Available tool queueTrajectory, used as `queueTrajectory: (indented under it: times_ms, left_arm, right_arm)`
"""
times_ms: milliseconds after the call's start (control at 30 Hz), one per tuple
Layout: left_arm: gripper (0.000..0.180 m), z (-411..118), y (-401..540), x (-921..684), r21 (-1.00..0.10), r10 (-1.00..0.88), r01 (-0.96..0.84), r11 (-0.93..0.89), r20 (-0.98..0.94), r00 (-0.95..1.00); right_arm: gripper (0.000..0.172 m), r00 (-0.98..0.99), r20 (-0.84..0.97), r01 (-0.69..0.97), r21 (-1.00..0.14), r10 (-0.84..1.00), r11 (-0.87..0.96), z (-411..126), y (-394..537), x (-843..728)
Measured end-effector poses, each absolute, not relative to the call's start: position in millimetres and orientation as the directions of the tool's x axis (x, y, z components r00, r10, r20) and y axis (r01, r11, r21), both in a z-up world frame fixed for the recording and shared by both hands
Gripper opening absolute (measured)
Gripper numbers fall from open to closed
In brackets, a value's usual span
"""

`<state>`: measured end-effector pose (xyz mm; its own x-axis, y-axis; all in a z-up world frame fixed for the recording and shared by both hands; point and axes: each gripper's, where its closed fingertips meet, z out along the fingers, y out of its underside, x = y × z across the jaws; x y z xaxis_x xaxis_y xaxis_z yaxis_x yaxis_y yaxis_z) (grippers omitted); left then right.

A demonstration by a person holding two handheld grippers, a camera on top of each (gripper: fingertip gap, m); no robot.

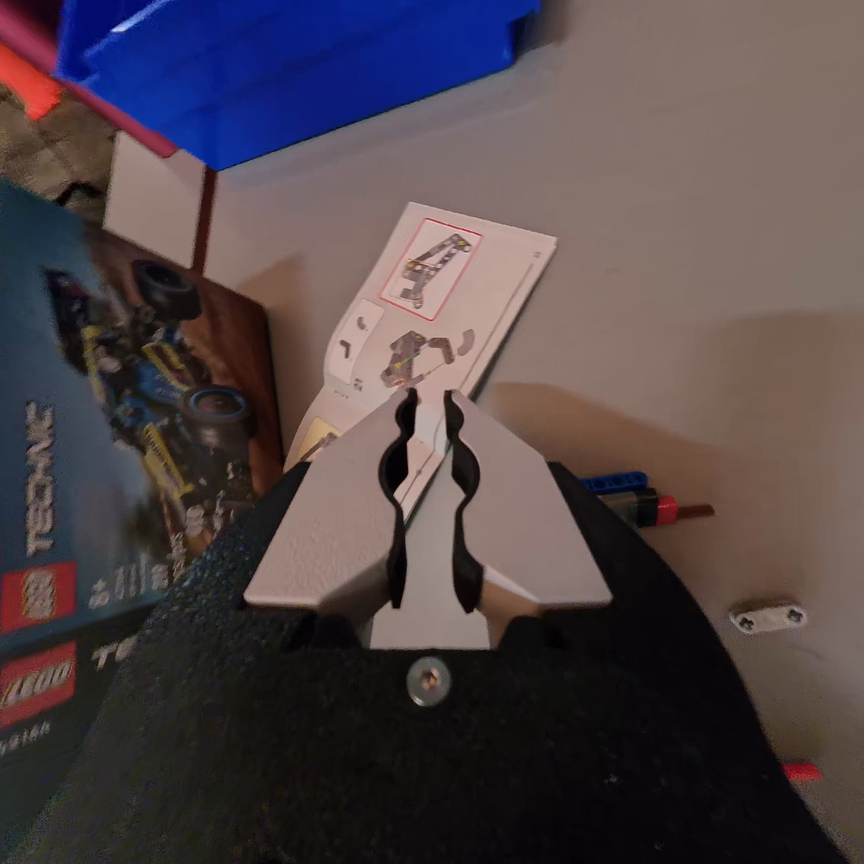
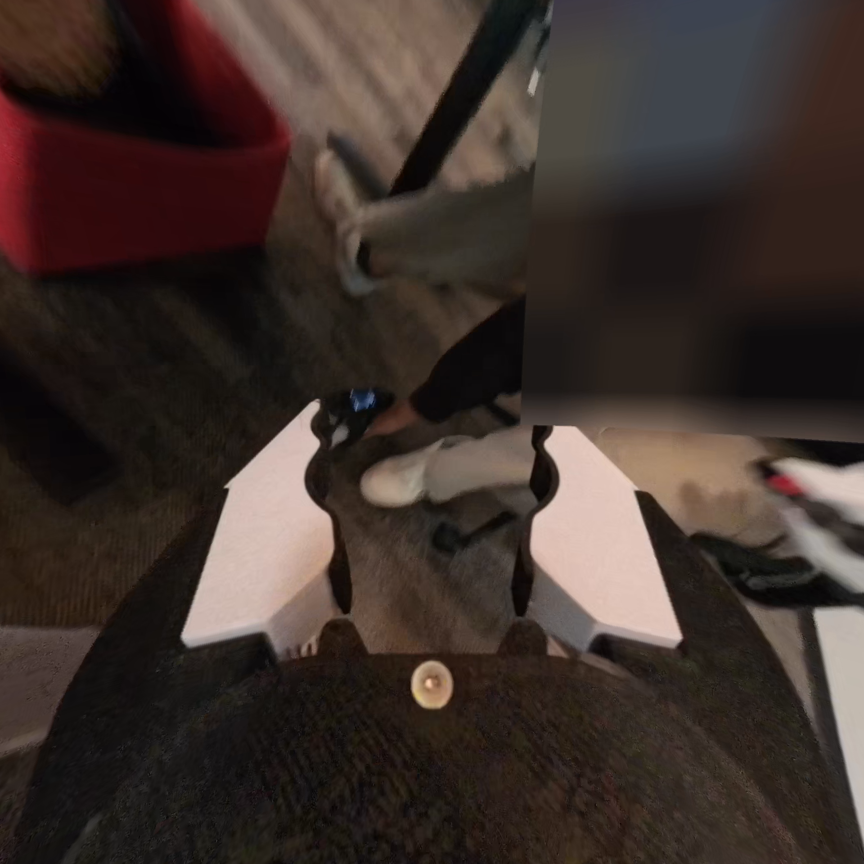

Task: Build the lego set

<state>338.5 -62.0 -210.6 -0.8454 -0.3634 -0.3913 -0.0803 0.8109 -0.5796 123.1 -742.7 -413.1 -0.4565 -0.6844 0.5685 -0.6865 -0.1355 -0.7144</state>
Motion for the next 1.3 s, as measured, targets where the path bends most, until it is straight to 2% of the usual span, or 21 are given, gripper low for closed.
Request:
queueTrajectory:
  times_ms: [100,200,333,400,533,667,767,933,1000,1100,1200,1300]
  left_arm:
    - [0.027,-218,-82,329,-0.544,-0.224,0.003,0.839,-0.351,-0.909]
    - [0.037,-227,-99,327,-0.503,-0.119,0.053,0.863,-0.305,-0.945]
    - [0.032,-252,-96,343,-0.394,-0.005,0.105,0.913,-0.267,-0.964]
    - [0.026,-260,-94,346,-0.362,0.022,0.109,0.926,-0.238,-0.971]
    - [0.0,-265,-94,344,-0.355,0.058,0.141,0.924,-0.236,-0.97]
    - [0.0,-260,-93,336,-0.407,0.043,0.139,0.903,-0.236,-0.971]
    - [0.0,-257,-90,329,-0.437,0.042,0.147,0.887,-0.242,-0.969]
    - [0.0,-251,-93,325,-0.475,0.044,0.174,0.863,-0.272,-0.961]
    - [0.0,-250,-98,323,-0.484,0.061,0.194,0.853,-0.277,-0.959]
    - [0.0,-248,-110,314,-0.503,0.104,0.229,0.834,-0.264,-0.959]
    - [0.009,-248,-122,306,-0.501,0.138,0.243,0.831,-0.237,-0.962]
    - [0.008,-246,-140,297,-0.5,0.183,0.284,0.818,-0.241,-0.953]
  right_arm:
    - [0.076,-0.469,0.58,-0.502,-0.796,-0.666,-0.339,-308,-679,129]
    - [0.064,-0.395,0.544,-0.227,-0.839,-0.74,-0.495,-215,-591,149]
    - [0.05,0.068,0.614,0.045,-0.789,-0.786,-0.613,-171,-434,203]
    - [0.046,0.315,0.613,0.126,-0.783,-0.724,-0.609,-172,-354,223]
    - [0.045,0.649,0.565,0.18,-0.765,-0.51,-0.618,-194,-238,254]
    - [0.044,0.77,0.522,0.194,-0.74,-0.367,-0.644,-217,-178,296]
    - [0.042,0.866,0.402,0.142,-0.767,-0.296,-0.626,-233,-147,314]
    - [0.023,0.876,0.439,0.199,-0.705,-0.198,-0.681,-243,-129,322]
    - [0.0,0.852,0.491,0.224,-0.659,-0.185,-0.718,-246,-133,324]
    - [0.0,0.85,0.504,0.22,-0.604,-0.153,-0.766,-250,-144,315]
    - [0.0,0.86,0.469,0.139,-0.596,-0.202,-0.791,-251,-161,303]
    - [0.0,0.829,0.491,0.073,-0.569,-0.268,-0.819,-253,-182,297]
